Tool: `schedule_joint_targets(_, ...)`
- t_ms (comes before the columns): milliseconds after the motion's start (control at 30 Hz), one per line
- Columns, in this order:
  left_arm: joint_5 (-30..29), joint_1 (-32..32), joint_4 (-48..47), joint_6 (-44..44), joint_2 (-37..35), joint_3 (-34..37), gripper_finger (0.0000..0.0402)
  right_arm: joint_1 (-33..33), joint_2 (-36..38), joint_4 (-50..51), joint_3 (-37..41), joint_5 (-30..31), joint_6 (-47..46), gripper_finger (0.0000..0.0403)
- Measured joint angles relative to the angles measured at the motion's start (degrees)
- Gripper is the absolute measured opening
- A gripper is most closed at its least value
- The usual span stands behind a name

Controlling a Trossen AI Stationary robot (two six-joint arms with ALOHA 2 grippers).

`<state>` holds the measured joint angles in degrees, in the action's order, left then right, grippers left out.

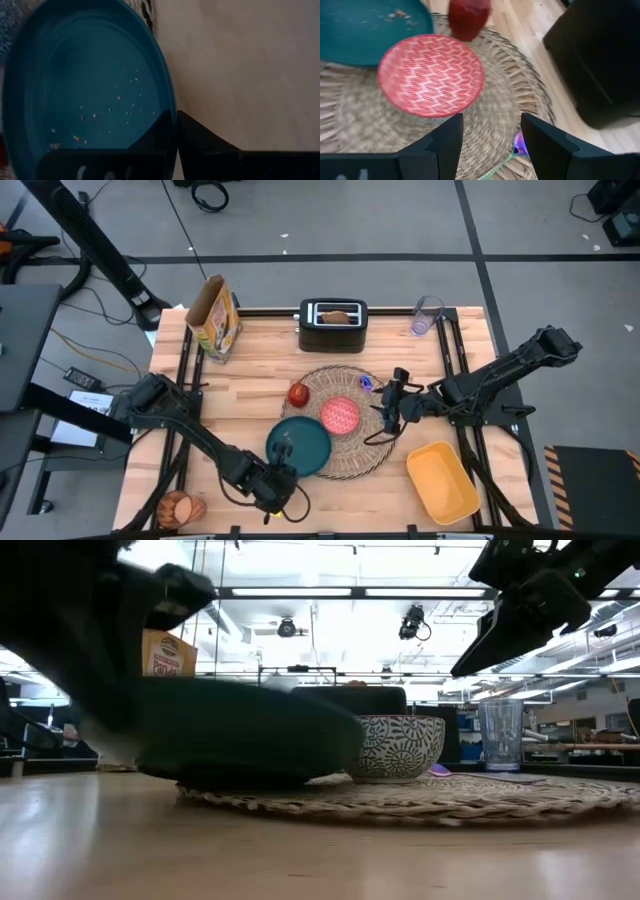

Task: Arrange a breakfast setting
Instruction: Put the blue plate on the brown table mat

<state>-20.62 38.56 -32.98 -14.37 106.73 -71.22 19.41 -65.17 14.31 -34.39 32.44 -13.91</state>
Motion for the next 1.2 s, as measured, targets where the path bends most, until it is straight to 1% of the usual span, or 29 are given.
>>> schedule_joint_targets(167,0.2,-0.3,-6.9,-3.3,0.1,0.0,0.0024,1.1,0.0,0.0,0.0,-1.0,-1.4,0.0209)
schedule_joint_targets(267,-0.9,-0.3,-11.9,-5.3,-0.5,0.0,0.0024,1.6,0.0,-0.1,0.0,-1.0,-1.5,0.0209)
schedule_joint_targets(400,-3.0,-0.3,-14.0,-6.1,-1.5,0.0,0.0024,1.8,0.0,-0.6,0.0,-0.7,-1.6,0.0209)
schedule_joint_targets(533,-4.7,-0.4,-14.1,-6.6,-3.0,-1.7,0.0024,1.8,-0.1,-0.5,0.0,-0.5,-1.6,0.0209)
schedule_joint_targets(667,-5.1,1.5,-12.9,-7.2,-3.4,-5.2,0.0021,1.8,-0.1,-0.4,0.0,-0.6,-1.5,0.0209)
schedule_joint_targets(733,-5.0,2.8,-10.0,-7.4,-3.2,-5.5,0.0020,1.8,-0.1,-0.2,0.0,-0.6,-1.5,0.0209)
schedule_joint_targets(900,-4.9,4.4,-3.2,-7.5,-0.6,-5.2,0.0019,1.8,-0.1,-0.2,0.0,-0.7,-1.4,0.0209)
schedule_joint_targets(1000,-4.8,4.4,-1.8,-7.0,2.2,-5.2,0.0019,1.8,-0.1,-0.1,0.0,-1.6,-2.1,0.0209)
schedule_joint_targets(1133,-4.5,4.2,-4.6,-7.6,5.0,-5.2,0.0021,1.8,-0.1,0.0,0.0,-2.5,-3.4,0.0209)
schedule_joint_targets(1200,-4.3,4.1,-7.8,-8.9,5.3,-5.2,0.0022,1.9,-0.1,0.0,0.0,-2.9,-4.0,0.0209)
